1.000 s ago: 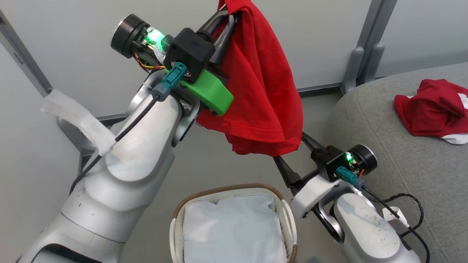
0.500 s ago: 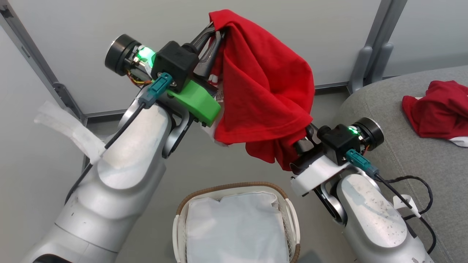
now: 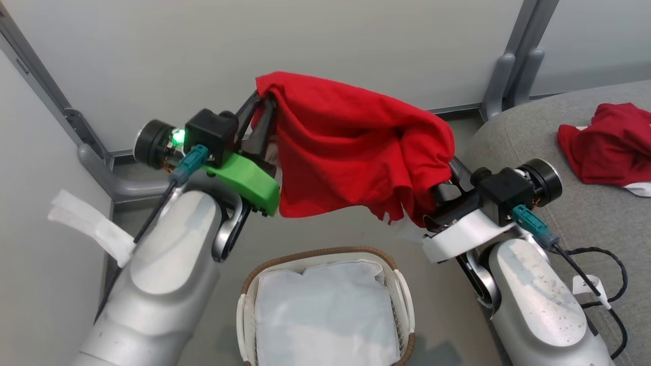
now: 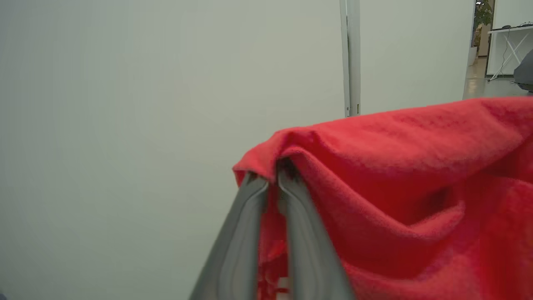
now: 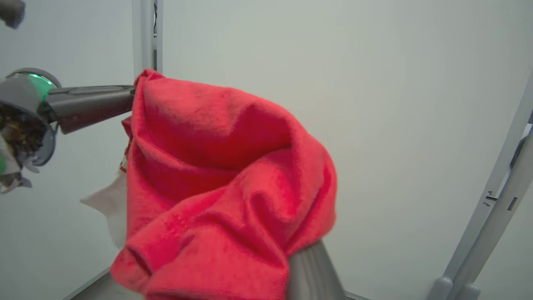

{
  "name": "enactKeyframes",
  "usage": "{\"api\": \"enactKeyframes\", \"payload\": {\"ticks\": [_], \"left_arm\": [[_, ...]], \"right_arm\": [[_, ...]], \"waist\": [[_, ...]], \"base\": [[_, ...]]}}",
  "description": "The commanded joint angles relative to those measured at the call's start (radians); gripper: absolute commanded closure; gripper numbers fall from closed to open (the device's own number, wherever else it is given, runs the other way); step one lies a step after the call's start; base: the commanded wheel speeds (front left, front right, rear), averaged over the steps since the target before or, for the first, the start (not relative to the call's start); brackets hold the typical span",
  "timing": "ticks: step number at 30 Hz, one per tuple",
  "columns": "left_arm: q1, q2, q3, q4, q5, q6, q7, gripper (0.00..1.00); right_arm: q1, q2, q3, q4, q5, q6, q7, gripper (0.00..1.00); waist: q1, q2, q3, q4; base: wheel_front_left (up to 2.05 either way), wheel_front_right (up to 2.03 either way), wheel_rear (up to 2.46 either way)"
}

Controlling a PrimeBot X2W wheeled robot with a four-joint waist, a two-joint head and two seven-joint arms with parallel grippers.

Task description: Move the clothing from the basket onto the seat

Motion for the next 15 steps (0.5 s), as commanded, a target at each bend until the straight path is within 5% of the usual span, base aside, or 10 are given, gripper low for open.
{"api": "enactKeyframes", "payload": {"ticks": [1, 15], "left_arm": [[0.035, -0.006, 0.003, 0.009, -0.011, 0.003, -0.01, 0.0], [0.279, -0.069, 0.0, 0.024, 0.033, -0.001, -0.026, 0.0]], "right_arm": [[0.008, -0.003, -0.011, -0.01, -0.01, -0.001, -0.002, 1.0], [0.048, -0.003, -0.12, -0.028, -0.057, -0.001, -0.002, 1.0]], "waist": [[0.0, 0.0, 0.003, 0.001], [0.0, 0.0, 0.005, 0.001]], "base": [[0.0, 0.0, 0.0], [0.0, 0.0, 0.0]]}}
